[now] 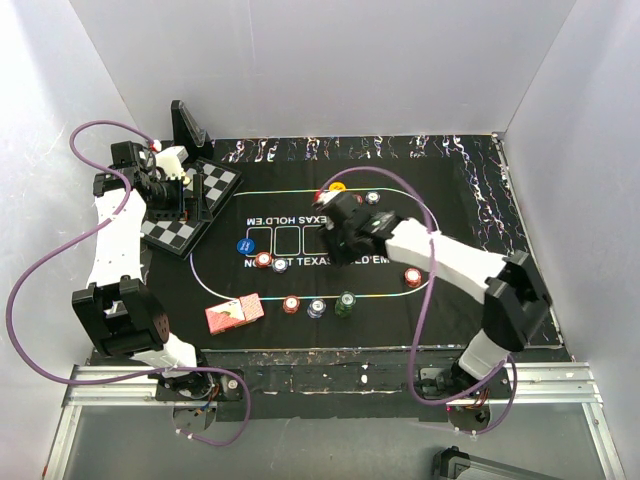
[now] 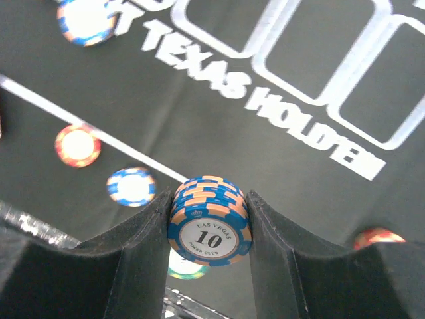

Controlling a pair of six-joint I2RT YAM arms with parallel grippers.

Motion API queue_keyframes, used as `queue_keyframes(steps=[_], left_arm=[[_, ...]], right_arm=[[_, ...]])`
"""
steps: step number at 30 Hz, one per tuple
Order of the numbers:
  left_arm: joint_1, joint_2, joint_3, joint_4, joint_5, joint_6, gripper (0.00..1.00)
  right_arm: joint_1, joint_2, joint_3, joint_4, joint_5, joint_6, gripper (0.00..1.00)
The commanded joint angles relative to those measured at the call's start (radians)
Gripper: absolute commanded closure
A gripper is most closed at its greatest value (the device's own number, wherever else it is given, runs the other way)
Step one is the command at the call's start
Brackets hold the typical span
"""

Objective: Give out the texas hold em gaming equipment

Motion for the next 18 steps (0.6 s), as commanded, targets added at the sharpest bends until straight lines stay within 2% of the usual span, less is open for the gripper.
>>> queue_keyframes(steps=[1, 5, 9, 18], left_arm=[[0.005, -0.039, -0.004, 0.010, 0.016, 0.006, 0.00], [0.005, -0.036, 0.002, 0.012, 0.025, 0.001, 0.00], [0.004, -0.029, 0.011, 0.007, 0.028, 0.001, 0.00], [0.004, -0.030, 0.019, -0.005, 0.028, 0.006, 0.00]], right_arm=[[-0.193, -0.140, -0.089, -0.030, 0.053, 0.122, 0.99], [-0.352, -0.198, -0.191, -0.022, 0.077, 0.160, 0.99], [-0.461, -0.166, -0.219, -0.020, 0.117, 0.177, 0.99], [-0.590, -0.027, -0.220, -0.004, 0.162, 0.225, 0.99]])
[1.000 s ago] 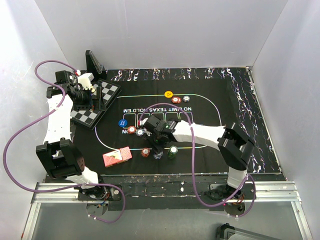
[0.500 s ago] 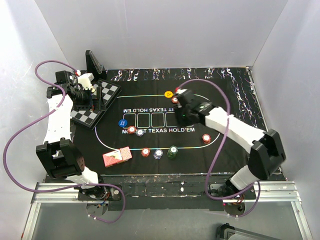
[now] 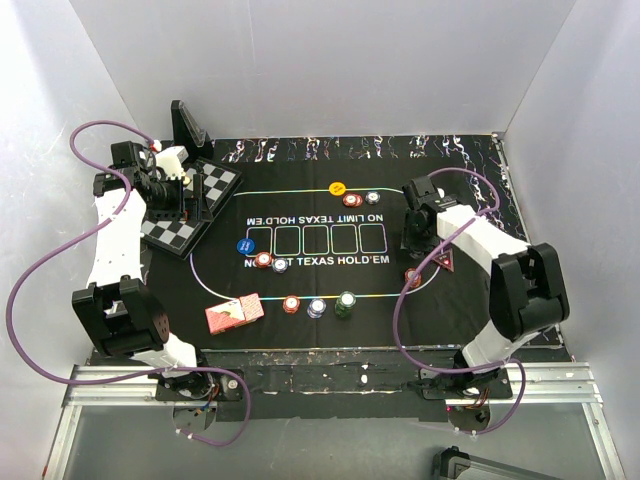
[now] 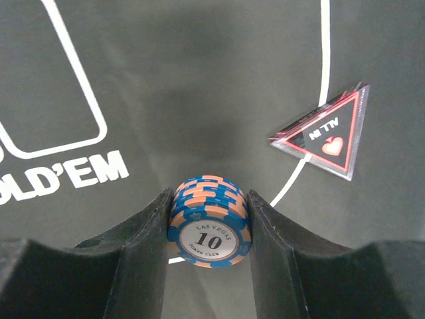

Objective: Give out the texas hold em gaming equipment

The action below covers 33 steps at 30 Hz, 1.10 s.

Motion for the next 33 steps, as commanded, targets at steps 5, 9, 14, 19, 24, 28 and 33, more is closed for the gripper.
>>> queue_keyframes(steps=[5, 9, 14, 19, 24, 28, 33], left_arm=[[0.004, -0.027, 0.026, -0.008, 0.025, 0.007, 0.00], [0.005, -0.024, 0.034, -0.012, 0.023, 0.012, 0.00], [0.004, -0.022, 0.032, -0.012, 0.023, 0.013, 0.00], [0.005, -0.027, 0.020, -0.006, 0.021, 0.015, 0.00], [0.005, -0.029, 0.015, -0.006, 0.023, 0.015, 0.00], [0.005, -0.029, 0.017, -0.003, 0.023, 0.016, 0.00], [0.004, -0.030, 0.018, -0.005, 0.023, 0.012, 0.00]], right_arm=[[-0.048, 0.089, -0.003, 0.027, 0.041, 0.056, 0.99], [-0.051, 0.118, -0.013, 0.041, 0.035, 0.059, 0.99], [-0.050, 0.137, -0.022, 0.045, 0.027, 0.069, 0.81], [-0.050, 0.134, -0.031, 0.045, 0.029, 0.075, 0.49], [-0.047, 0.112, -0.019, 0.030, 0.024, 0.082, 0.35], [-0.047, 0.071, 0.012, 0.003, 0.034, 0.075, 0.32], [-0.019, -0.010, 0.073, -0.031, 0.044, 0.076, 0.29]])
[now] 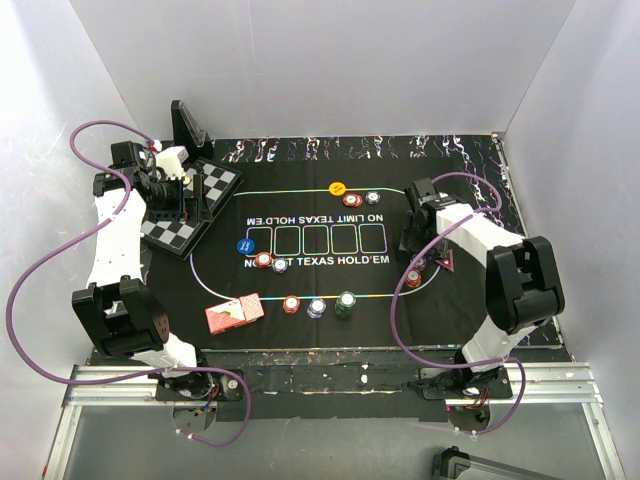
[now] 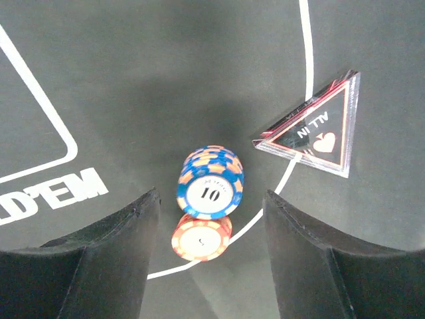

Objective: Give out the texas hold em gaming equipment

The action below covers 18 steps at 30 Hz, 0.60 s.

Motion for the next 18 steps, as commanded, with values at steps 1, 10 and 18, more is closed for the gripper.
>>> queue_keyframes(steps=[1, 10, 18], left_arm=[[0.004, -0.032, 0.017, 0.002, 0.022, 0.008, 0.00], [0.004, -0.038, 0.014, 0.004, 0.017, -0.001, 0.00], [0.005, -0.043, 0.010, 0.007, 0.016, -0.004, 0.00]], right_arm=[[0.039, -0.119, 0.111, -0.043, 0.032, 0.006, 0.30], [0.335, -0.171, 0.240, -0.094, -0.060, -0.093, 0.16], [0.574, -0.085, 0.215, -0.095, -0.079, -0.101, 0.12]])
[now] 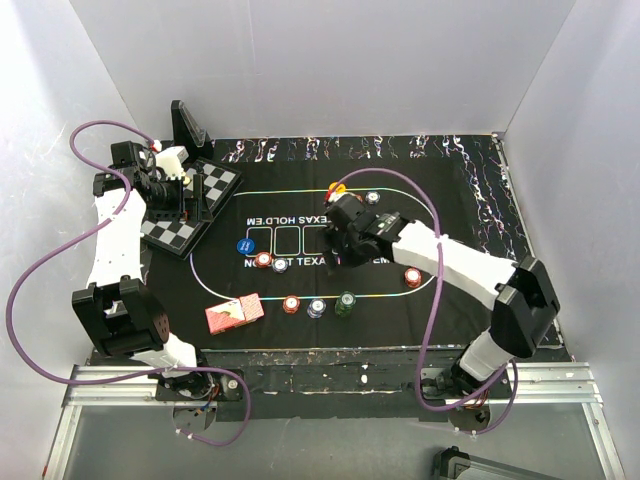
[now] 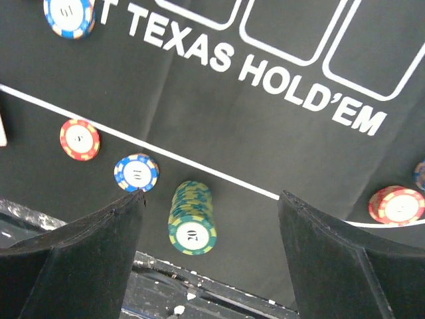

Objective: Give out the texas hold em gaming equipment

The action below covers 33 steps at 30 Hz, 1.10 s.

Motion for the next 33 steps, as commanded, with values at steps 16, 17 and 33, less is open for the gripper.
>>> queue_keyframes(steps=[16, 17, 33], left_arm=[[0.005, -0.043, 0.011, 0.006, 0.018, -0.002, 0.00], [0.005, -0.043, 0.013, 0.008, 0.018, -0.002, 0.00], [0.005, -0.038, 0.020, 0.006, 0.018, -0.006, 0.00]], right_arm=[[0.129, 0.113, -0.102, 0.015, -0.051, 0.002, 0.09], [0.135, 0.116, -0.106, 0.016, -0.049, 0.003, 0.09], [0.159, 0.139, -0.128, 0.010, -0.019, 0.029, 0.31]])
